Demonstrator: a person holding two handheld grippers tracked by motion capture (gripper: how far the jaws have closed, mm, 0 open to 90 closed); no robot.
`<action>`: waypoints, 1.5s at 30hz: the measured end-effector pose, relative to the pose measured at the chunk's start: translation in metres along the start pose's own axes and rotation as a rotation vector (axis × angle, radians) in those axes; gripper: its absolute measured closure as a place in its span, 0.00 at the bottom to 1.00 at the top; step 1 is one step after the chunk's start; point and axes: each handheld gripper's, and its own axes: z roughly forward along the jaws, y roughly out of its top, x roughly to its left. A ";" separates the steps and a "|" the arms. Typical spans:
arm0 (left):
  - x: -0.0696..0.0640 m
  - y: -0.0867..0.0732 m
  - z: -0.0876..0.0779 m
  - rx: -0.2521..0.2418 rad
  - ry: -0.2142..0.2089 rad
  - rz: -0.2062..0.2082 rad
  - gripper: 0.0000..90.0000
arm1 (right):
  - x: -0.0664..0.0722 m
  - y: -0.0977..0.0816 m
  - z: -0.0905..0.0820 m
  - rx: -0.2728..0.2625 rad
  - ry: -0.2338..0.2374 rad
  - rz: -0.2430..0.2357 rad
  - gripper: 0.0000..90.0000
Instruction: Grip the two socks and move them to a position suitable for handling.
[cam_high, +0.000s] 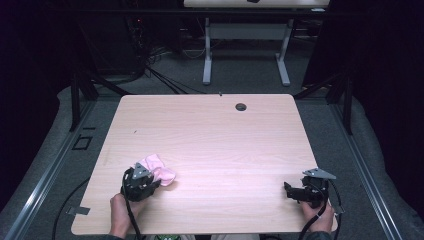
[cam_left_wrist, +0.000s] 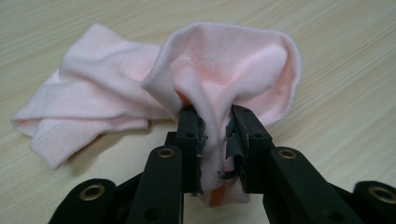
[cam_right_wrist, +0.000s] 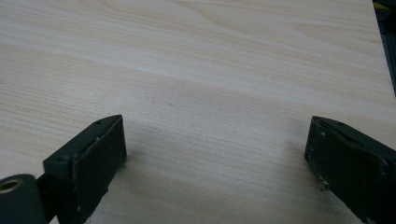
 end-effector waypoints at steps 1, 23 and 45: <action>-0.003 0.003 -0.003 -0.012 -0.013 -0.008 0.83 | 0.000 0.000 0.000 -0.001 0.000 0.000 0.06; -0.136 0.030 0.046 0.055 -0.307 0.167 0.44 | 0.000 0.000 -0.001 -0.006 -0.002 0.006 0.07; 0.013 0.026 -0.005 -0.046 -0.053 -0.104 0.00 | 0.000 0.000 -0.001 -0.006 -0.002 0.007 0.08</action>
